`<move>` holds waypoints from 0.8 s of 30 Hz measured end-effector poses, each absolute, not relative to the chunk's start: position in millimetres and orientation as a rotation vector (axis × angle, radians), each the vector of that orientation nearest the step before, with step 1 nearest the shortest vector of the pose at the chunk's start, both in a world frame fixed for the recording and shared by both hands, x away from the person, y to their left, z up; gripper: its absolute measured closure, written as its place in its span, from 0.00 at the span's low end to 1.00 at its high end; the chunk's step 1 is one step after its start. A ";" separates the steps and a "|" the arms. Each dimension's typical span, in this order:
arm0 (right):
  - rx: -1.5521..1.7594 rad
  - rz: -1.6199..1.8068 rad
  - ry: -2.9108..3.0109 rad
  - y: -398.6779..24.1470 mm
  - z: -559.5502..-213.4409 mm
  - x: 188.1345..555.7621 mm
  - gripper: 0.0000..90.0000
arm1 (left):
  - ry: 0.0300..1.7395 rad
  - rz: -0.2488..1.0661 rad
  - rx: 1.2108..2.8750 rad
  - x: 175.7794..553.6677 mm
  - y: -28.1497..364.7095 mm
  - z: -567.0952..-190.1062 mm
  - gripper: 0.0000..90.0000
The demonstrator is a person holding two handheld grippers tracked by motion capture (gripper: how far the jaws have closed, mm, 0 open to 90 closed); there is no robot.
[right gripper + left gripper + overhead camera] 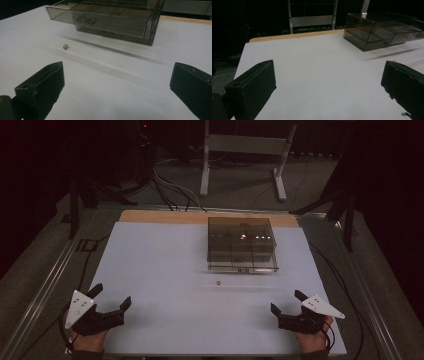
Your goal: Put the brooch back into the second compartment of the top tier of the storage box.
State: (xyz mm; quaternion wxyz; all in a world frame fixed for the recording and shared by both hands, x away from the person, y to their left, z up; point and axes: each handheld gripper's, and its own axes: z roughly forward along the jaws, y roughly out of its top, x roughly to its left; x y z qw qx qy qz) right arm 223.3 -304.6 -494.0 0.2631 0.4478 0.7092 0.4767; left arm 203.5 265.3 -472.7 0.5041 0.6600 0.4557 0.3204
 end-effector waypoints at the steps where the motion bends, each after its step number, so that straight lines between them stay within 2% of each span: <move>1: 1.210 1.285 1.914 -305.2 -494.2 223.2 0.00 | 1.099 0.771 1.590 204.0 265.0 -472.2 0.00; 24: 1.253 1.348 1.853 -301.0 -486.0 221.0 0.00 | 1.087 0.762 1.586 215.2 259.6 -474.9 0.00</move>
